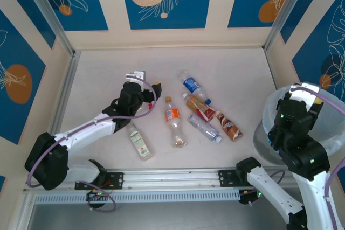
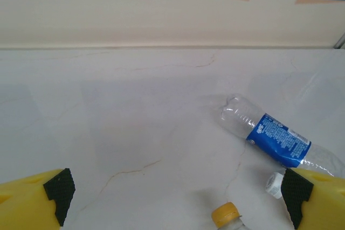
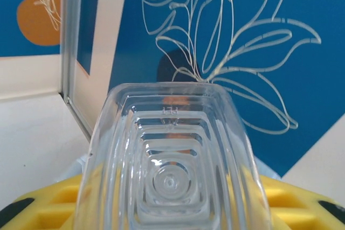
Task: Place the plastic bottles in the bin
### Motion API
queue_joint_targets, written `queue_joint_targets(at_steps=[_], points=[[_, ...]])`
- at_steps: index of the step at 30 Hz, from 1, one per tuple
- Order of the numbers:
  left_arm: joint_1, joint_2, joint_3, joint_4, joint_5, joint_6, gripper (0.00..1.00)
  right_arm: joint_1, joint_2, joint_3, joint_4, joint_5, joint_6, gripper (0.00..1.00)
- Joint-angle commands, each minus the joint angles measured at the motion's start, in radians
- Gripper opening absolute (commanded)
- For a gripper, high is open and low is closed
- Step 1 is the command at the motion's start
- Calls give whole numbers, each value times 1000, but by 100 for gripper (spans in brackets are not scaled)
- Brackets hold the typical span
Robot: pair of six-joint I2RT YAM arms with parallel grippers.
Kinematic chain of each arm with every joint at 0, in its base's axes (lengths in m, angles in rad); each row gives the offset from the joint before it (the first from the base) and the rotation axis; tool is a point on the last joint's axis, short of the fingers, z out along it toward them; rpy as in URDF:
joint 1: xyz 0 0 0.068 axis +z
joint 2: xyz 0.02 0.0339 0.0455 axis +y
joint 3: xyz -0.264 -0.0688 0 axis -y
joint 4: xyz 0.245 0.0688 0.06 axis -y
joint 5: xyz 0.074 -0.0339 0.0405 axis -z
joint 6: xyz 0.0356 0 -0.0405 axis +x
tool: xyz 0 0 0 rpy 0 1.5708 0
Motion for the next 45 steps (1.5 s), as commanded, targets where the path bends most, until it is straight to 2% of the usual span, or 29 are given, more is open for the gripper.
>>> queue_joint_targets(at_steps=[1,7,10,14,17,20,22,25,28,41,45], points=[[23,-24,-11,10,-11,-53,99,-9,-19,-38,-70,45,215,29],[38,-25,-5,6,21,-76,99,-89,21,-104,-70,-67,316,29],[41,-16,2,4,35,-75,99,-199,52,-134,-25,-188,312,31],[45,-4,29,-25,42,-81,99,-399,105,-151,-23,-382,327,36],[47,-5,35,-42,27,-95,99,-516,131,-156,-9,-464,307,38],[50,-2,32,-51,11,-110,99,-593,152,-158,-7,-559,330,39],[54,1,37,-65,9,-120,99,-624,176,-152,-30,-574,343,43],[60,2,37,-76,3,-129,99,-658,213,-134,-63,-557,366,49],[68,10,41,-86,0,-141,99,-685,235,-119,-82,-608,394,54],[131,6,35,-173,-10,-249,99,-665,187,-128,-61,-642,387,91],[143,-2,32,-191,-11,-278,99,-655,171,-115,-56,-629,375,96]])
